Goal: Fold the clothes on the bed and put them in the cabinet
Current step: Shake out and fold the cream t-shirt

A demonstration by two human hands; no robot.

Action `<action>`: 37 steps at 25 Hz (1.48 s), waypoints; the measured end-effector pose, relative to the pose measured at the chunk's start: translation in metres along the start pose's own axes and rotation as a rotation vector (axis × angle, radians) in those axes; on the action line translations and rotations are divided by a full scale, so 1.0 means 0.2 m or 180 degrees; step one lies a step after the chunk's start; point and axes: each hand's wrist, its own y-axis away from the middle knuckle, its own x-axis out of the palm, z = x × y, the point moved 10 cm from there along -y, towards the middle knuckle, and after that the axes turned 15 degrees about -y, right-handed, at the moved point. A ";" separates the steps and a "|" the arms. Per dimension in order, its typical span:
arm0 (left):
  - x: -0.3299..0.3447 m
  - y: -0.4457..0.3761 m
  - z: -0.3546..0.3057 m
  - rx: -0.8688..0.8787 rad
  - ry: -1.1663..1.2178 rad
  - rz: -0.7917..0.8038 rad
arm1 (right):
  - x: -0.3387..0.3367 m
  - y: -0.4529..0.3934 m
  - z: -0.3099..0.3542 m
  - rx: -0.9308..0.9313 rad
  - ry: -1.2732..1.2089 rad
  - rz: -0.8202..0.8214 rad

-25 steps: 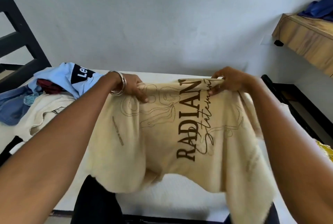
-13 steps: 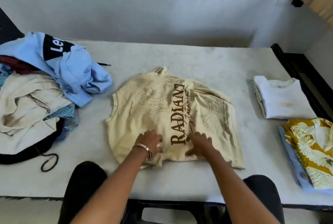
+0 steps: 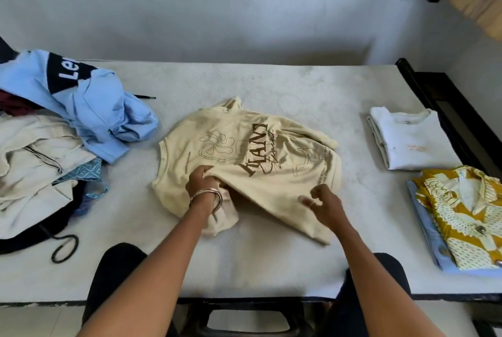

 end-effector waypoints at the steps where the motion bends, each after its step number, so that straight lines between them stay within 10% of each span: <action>1: -0.04 -0.01 -0.09 0.0116 0.0310 0.0077 | 0.09 0.03 0.00 0.0041 0.0510 0.0367; 4: -0.13 0.09 -0.37 0.0953 0.0216 0.0422 | 0.39 0.16 0.02 0.0250 0.1227 0.0651; 7: -0.18 0.23 -0.53 0.1853 -0.0586 0.0621 | 0.52 0.23 0.21 0.0282 0.0907 -0.0136; 13: -0.32 0.23 -0.55 0.3341 -0.3361 -0.0376 | 0.02 0.14 0.41 -0.0098 -0.0788 -0.1420; 16: -0.14 0.12 -0.11 0.2569 -0.4377 0.0736 | 0.04 0.14 0.32 -0.0535 0.0084 -0.0045; 20: 0.01 0.35 0.43 0.1565 -0.5230 0.2885 | 0.18 0.36 -0.10 0.0642 0.1860 0.2264; 24: -0.09 0.28 0.43 0.0600 -0.4839 0.2991 | 0.06 0.28 -0.05 0.1018 0.2235 0.2229; 29: -0.50 -0.17 -0.29 0.0616 -0.3466 -0.0178 | -0.37 -0.05 0.51 0.0328 0.2253 -0.0386; 33: -0.49 -0.30 -0.68 -0.0279 0.0327 0.1176 | -0.51 -0.20 0.95 0.0341 -0.2212 -0.0476; 37: -0.09 -0.06 -1.03 0.1599 -0.1517 0.1553 | -0.42 -0.18 1.52 -0.0747 -0.1525 -0.0146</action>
